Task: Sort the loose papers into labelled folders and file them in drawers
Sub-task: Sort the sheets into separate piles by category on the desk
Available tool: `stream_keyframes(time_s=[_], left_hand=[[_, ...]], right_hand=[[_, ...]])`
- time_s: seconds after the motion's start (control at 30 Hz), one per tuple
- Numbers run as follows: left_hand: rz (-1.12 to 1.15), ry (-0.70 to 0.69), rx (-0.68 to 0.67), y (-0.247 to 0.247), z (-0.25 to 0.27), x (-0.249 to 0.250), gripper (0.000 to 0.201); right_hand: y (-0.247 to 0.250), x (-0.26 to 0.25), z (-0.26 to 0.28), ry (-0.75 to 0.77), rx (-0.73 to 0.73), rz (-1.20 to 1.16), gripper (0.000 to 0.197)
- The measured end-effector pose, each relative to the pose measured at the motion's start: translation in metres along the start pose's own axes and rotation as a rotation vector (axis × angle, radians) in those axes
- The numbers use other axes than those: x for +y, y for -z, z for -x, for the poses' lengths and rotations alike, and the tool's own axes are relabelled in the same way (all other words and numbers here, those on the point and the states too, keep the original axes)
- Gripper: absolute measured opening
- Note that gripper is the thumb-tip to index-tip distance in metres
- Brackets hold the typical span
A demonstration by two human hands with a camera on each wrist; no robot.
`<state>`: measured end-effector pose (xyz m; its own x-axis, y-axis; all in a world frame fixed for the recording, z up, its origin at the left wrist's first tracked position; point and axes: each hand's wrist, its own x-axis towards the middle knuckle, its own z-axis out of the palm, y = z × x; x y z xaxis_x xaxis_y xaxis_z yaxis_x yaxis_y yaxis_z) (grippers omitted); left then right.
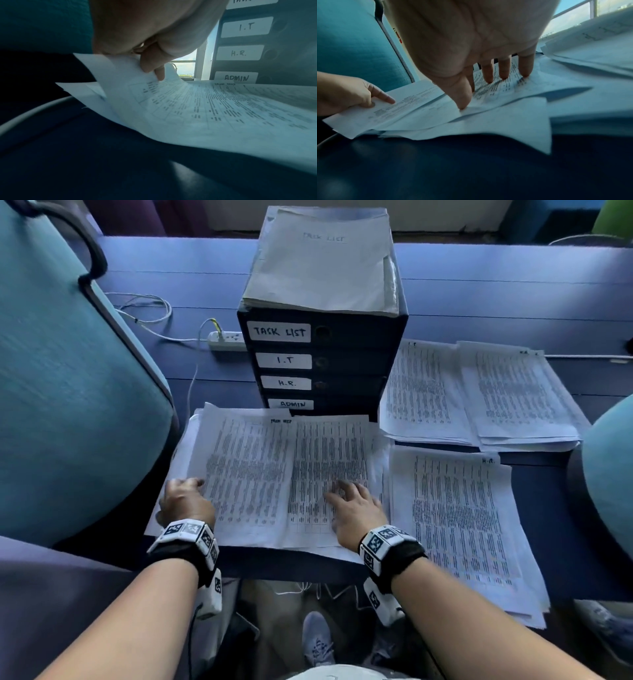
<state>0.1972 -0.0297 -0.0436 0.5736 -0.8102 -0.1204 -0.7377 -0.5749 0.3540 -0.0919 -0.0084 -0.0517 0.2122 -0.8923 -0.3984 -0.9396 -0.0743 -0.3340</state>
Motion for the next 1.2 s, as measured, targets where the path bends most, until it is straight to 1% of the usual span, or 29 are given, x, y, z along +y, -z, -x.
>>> stream_keyframes(time_s=[0.13, 0.3, 0.5, 0.63, 0.7, 0.83, 0.93, 1.07, 1.2], left_hand=[[-0.048, -0.002, 0.019, -0.004, -0.001, -0.002, 0.041], [-0.110, -0.053, 0.035, -0.012, 0.007, 0.008, 0.041], [-0.083, -0.152, -0.114, -0.021, 0.022, 0.037, 0.055], [-0.080, -0.221, -0.188, -0.028, 0.035, 0.060, 0.059], [-0.057, -0.245, -0.224, -0.031, 0.042, 0.071, 0.056], [0.025, -0.307, -0.281, -0.040, 0.058, 0.093, 0.041], [0.020, -0.396, -0.303, -0.048, 0.070, 0.110, 0.040], [0.064, -0.444, -0.381, -0.058, 0.091, 0.134, 0.039], [0.050, -0.557, -0.444, -0.072, 0.112, 0.159, 0.033]], right_hand=[[-0.001, -0.003, 0.003, -0.030, 0.000, 0.022, 0.062], [0.001, -0.005, 0.003, -0.037, 0.008, 0.000, 0.059], [0.009, 0.003, 0.004, -0.042, 0.175, -0.075, 0.043], [0.017, 0.017, 0.006, -0.086, 0.225, -0.120, 0.040], [0.021, 0.025, 0.009, -0.111, 0.242, -0.117, 0.040], [0.028, 0.049, 0.017, -0.166, 0.255, -0.121, 0.038], [0.030, 0.070, 0.025, -0.212, 0.283, -0.123, 0.036], [0.036, 0.101, 0.039, -0.288, 0.305, -0.131, 0.034], [0.043, 0.135, 0.053, -0.361, 0.333, -0.133, 0.033]])
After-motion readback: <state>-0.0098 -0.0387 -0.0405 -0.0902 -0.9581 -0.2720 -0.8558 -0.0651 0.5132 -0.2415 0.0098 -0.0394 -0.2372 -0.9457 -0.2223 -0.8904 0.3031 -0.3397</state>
